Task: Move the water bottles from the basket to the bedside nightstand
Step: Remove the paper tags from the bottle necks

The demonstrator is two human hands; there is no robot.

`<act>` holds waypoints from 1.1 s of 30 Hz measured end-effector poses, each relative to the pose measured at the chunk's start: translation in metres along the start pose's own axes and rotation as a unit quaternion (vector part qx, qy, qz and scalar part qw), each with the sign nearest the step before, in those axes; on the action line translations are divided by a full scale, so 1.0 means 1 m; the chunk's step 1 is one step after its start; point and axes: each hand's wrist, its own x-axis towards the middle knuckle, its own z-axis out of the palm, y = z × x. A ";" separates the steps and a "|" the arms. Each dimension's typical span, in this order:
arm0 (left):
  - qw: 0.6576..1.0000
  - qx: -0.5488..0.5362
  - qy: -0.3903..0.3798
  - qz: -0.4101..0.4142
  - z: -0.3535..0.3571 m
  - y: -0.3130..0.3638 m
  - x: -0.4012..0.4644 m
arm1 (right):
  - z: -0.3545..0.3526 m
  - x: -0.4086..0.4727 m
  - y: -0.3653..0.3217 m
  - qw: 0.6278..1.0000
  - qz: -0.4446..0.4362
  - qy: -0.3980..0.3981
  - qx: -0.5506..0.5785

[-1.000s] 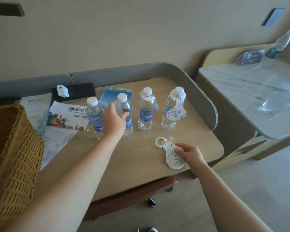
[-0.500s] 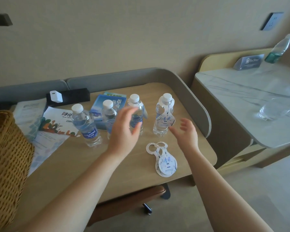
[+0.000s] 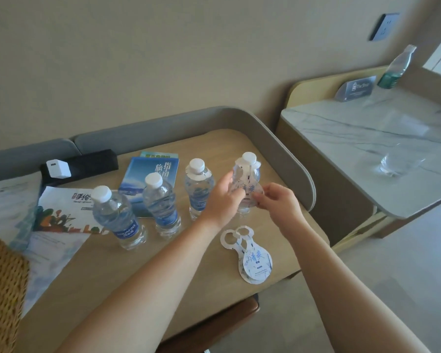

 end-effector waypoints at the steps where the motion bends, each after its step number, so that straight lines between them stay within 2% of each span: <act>1: 1.000 -0.015 -0.007 0.002 -0.003 -0.002 0.001 | -0.001 0.000 -0.005 1.000 -0.014 -0.007 0.013; 7: 0.998 -0.042 -0.034 0.021 -0.010 -0.004 0.001 | -0.011 0.005 -0.039 0.995 -0.060 -0.013 0.075; 10: 0.997 -0.038 -0.058 0.036 -0.013 -0.008 0.002 | -0.024 -0.001 -0.032 0.993 -0.059 -0.037 0.099; 13: 0.995 -0.046 -0.078 0.039 -0.017 -0.017 0.005 | -0.036 -0.019 0.001 0.991 -0.011 -0.084 0.100; 16: 0.995 -0.033 -0.078 0.055 -0.023 -0.023 -0.002 | -0.043 -0.040 0.045 0.990 0.064 -0.124 0.034; 18: 0.996 -0.008 -0.034 0.077 -0.026 -0.025 -0.012 | -0.041 -0.049 0.072 0.986 0.103 -0.131 -0.024; 20: 0.989 0.034 0.062 0.128 -0.026 -0.026 -0.024 | -0.035 -0.053 0.092 0.979 0.138 -0.126 -0.085; 22: 0.957 0.094 0.181 0.207 -0.025 -0.026 -0.033 | -0.028 -0.052 0.104 0.969 0.147 -0.111 -0.166; 24: 0.918 0.137 0.264 0.262 -0.020 -0.027 -0.038 | -0.023 -0.047 0.103 0.957 0.121 -0.069 -0.255; 25: 0.913 0.138 0.279 0.265 -0.016 -0.028 -0.039 | -0.021 -0.044 0.099 0.951 0.096 -0.038 -0.291; 28: 0.928 0.116 0.283 0.212 -0.007 -0.027 -0.040 | -0.015 -0.037 0.076 0.942 -0.011 0.032 -0.333; 31: 0.930 0.103 0.311 0.165 -0.004 -0.028 -0.031 | -0.003 -0.026 0.040 0.952 -0.111 0.000 -0.287; 33: 0.931 0.086 0.328 0.131 -0.006 -0.027 -0.022 | 0.007 -0.019 0.017 0.959 -0.141 -0.026 -0.244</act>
